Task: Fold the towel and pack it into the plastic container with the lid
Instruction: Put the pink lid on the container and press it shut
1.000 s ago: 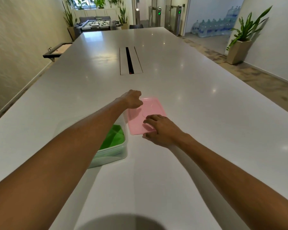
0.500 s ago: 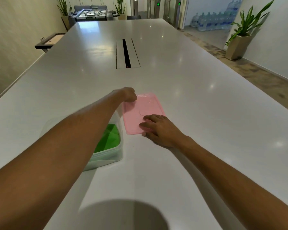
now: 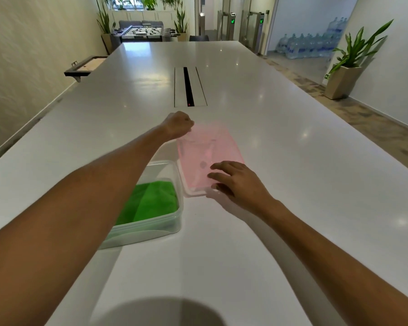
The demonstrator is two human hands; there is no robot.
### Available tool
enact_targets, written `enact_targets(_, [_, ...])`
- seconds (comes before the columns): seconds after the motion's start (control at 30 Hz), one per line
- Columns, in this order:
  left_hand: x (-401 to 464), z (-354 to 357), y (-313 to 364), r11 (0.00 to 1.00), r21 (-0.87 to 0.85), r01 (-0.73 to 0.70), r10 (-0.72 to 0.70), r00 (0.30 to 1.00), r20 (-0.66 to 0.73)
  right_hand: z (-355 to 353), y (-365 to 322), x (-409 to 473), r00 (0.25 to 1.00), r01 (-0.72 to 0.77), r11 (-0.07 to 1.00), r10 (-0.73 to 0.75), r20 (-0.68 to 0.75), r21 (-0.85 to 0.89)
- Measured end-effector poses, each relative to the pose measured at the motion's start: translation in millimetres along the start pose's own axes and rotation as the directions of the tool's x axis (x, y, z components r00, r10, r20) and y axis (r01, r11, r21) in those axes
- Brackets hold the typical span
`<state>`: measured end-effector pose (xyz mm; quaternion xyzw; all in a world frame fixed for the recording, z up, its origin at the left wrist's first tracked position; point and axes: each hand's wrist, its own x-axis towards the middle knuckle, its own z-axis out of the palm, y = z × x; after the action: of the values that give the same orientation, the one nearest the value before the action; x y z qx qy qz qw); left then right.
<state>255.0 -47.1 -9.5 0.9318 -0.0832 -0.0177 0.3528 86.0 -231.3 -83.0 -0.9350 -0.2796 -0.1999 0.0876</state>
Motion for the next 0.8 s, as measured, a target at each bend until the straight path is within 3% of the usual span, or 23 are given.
enact_targets(0.13, [-7,-21,-3,0.978,-0.208,-0.009,-0.012,0.995,-0.101,-17,-4,6,0.983,0.044,0.996,-0.057,-0.177,-0.077])
enact_targets(0.3, [-19,-45,-4,0.928,-0.368,-0.057,-0.018,0.980,-0.198,-35,-11,17,0.913,-0.011,0.998,-0.017,-0.407,-0.066])
enact_targets(0.53, [-50,-97,7,0.762,-0.613,-0.207,-0.029,0.935,-0.353,-71,-45,38,0.781,0.034,0.997,-0.067,-0.622,-0.064])
enact_targets(0.67, [-79,-125,-5,0.629,-0.721,-0.291,-0.065,0.904,-0.422,-85,-72,53,0.704,0.092,0.996,-0.056,-0.708,0.013])
enact_targets(0.8, [-114,-141,-26,0.607,-0.697,-0.382,-0.062,0.852,-0.520,-91,-105,66,0.672,0.145,0.964,0.069,-0.737,0.222])
